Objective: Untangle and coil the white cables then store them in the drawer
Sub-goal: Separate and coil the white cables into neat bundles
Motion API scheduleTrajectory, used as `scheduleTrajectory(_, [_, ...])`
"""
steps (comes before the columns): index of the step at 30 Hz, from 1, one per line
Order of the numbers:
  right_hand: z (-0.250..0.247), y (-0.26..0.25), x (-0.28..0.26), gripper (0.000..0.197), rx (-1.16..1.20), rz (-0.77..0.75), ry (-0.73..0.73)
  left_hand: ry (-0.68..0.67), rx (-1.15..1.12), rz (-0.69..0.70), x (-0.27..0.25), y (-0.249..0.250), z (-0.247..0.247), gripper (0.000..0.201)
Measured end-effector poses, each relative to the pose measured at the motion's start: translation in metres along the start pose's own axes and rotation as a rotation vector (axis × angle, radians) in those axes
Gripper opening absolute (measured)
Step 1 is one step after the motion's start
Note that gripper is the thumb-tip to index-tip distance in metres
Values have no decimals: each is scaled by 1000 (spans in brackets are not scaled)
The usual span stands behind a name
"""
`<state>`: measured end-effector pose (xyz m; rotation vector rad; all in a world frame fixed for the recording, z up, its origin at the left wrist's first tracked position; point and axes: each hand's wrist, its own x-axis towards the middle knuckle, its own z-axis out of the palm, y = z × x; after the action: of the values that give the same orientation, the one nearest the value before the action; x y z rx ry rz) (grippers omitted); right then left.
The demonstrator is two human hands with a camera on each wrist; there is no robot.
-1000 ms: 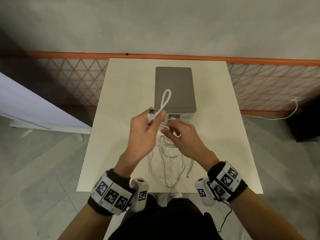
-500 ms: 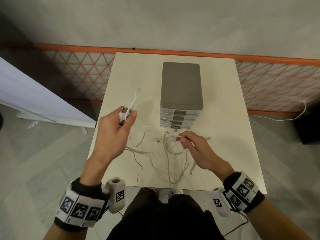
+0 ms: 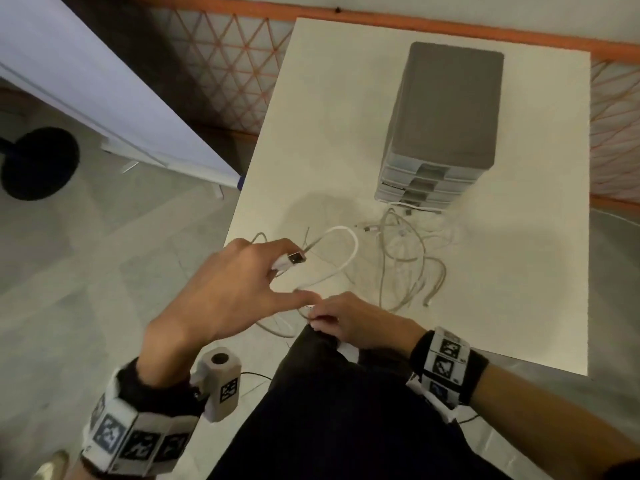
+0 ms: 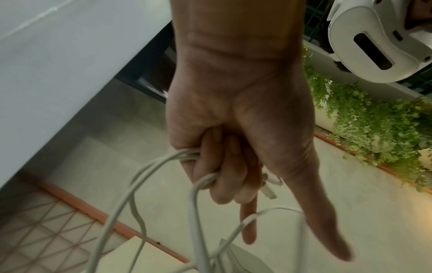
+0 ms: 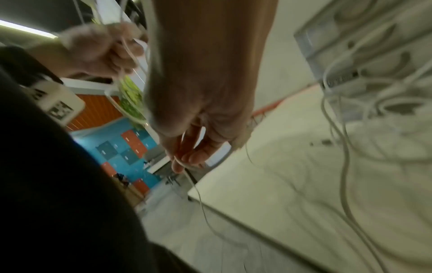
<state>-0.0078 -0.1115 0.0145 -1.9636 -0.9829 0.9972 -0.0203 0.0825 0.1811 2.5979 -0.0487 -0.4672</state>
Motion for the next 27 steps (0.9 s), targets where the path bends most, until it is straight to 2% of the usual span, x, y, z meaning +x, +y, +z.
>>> scheduleTrajectory(2, [15, 24, 10, 17, -7, 108, -77, 15, -26, -47, -6, -2, -5, 74])
scheduleTrajectory(3, [20, 37, 12, 16, -72, 174, -154, 31, -50, -58, -9, -2, -7, 77])
scheduleTrajectory(5, [28, 60, 12, 12, -232, 296, -303, 67, -105, -60, -11, -4, -10, 63])
scheduleTrajectory(8, [26, 68, 6, 16, -285, 368, -332, 123, -202, 0, -9, -4, -11, 26])
scheduleTrajectory(9, [21, 65, 2, 18, -259, 375, -317, 136, -239, 38, -7, -3, -11, 18])
scheduleTrajectory(10, [14, 65, -4, 20, -223, 373, -290, 141, -277, 79, -5, 0, -11, 18])
scheduleTrajectory(13, [-13, 72, -26, 22, -110, 415, -179, 130, -394, 163, 5, 8, -10, 30])
scheduleTrajectory(16, [-44, 85, -51, 20, -22, 489, 33, 124, -438, 257, 15, 18, -3, 42])
scheduleTrajectory(19, [-68, 108, -75, 12, -61, 583, 294, 119, -319, 293, 23, 28, 1, 39])
scheduleTrajectory(21, [-78, 126, -92, 8, -132, 679, 379, 145, -197, 312, 29, 35, 3, 29])
scheduleTrajectory(23, [-79, 142, -106, 9, -215, 724, 320, 160, -105, 387, 36, 43, 8, 23])
scheduleTrajectory(24, [-75, 148, -110, 16, -257, 716, 263, 152, -99, 407, 39, 47, 10, 22])
scheduleTrajectory(27, [-58, 165, -113, 40, -319, 631, 173, 41, -332, 377, 51, 57, 22, 21])
